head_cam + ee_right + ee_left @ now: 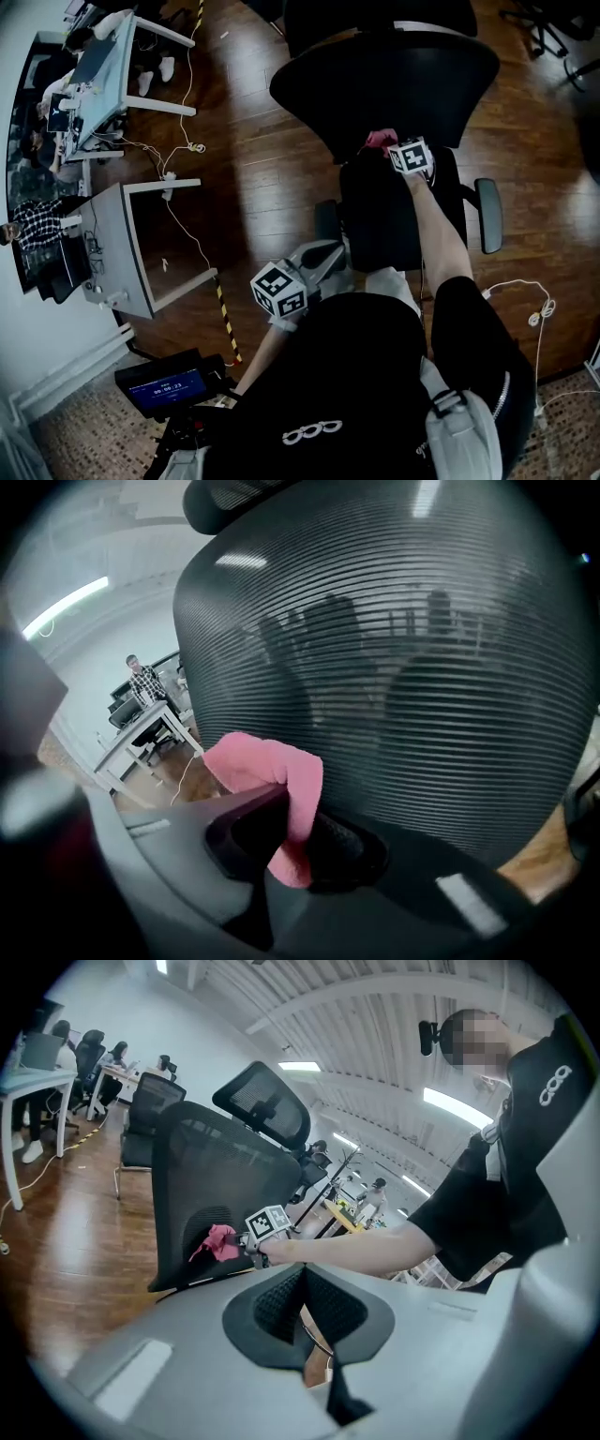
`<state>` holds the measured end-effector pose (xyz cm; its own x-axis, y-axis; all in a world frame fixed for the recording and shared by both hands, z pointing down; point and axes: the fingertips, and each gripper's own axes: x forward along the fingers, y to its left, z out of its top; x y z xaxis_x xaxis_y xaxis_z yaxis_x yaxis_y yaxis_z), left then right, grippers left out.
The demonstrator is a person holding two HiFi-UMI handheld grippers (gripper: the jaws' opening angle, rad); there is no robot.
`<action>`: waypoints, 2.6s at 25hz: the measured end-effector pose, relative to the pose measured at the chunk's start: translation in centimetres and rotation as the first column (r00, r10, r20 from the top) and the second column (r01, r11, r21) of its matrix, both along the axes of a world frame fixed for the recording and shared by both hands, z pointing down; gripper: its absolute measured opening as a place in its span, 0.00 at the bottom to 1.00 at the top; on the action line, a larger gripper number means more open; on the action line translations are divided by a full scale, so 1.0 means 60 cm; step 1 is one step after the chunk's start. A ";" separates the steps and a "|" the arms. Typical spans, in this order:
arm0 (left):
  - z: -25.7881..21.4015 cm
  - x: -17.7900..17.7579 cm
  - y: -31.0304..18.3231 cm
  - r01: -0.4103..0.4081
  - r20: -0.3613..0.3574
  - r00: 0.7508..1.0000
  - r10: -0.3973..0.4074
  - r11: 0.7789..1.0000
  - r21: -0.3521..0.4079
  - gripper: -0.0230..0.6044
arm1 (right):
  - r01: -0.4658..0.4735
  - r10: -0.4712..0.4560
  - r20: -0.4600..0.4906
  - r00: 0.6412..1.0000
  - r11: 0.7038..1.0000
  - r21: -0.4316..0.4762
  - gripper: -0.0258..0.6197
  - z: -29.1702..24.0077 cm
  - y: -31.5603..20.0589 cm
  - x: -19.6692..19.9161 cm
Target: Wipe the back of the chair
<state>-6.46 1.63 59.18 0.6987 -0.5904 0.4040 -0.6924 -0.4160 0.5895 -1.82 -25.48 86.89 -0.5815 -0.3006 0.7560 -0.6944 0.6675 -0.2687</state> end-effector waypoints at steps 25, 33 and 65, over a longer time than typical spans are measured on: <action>0.034 0.105 -0.045 -0.070 -0.010 0.998 0.070 0.997 -0.024 0.02 | -0.423 0.422 -0.114 0.899 0.906 0.019 0.11 0.041 -0.112 0.403; 0.032 0.105 -0.040 -0.073 -0.018 0.997 0.072 0.997 -0.020 0.02 | -0.556 0.550 -0.167 0.819 0.831 0.013 0.11 0.045 -0.106 0.471; 0.039 -0.016 0.007 0.073 -0.065 0.996 -0.067 0.993 0.096 0.02 | 0.055 -0.056 -0.038 0.998 0.998 -0.027 0.11 0.045 0.085 -0.127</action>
<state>-7.41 2.03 61.50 0.6761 -0.6732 0.2995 -0.6855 -0.4257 0.5906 -9.43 -20.37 89.58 -0.5670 -0.2492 0.7851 -0.6668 0.6984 -0.2598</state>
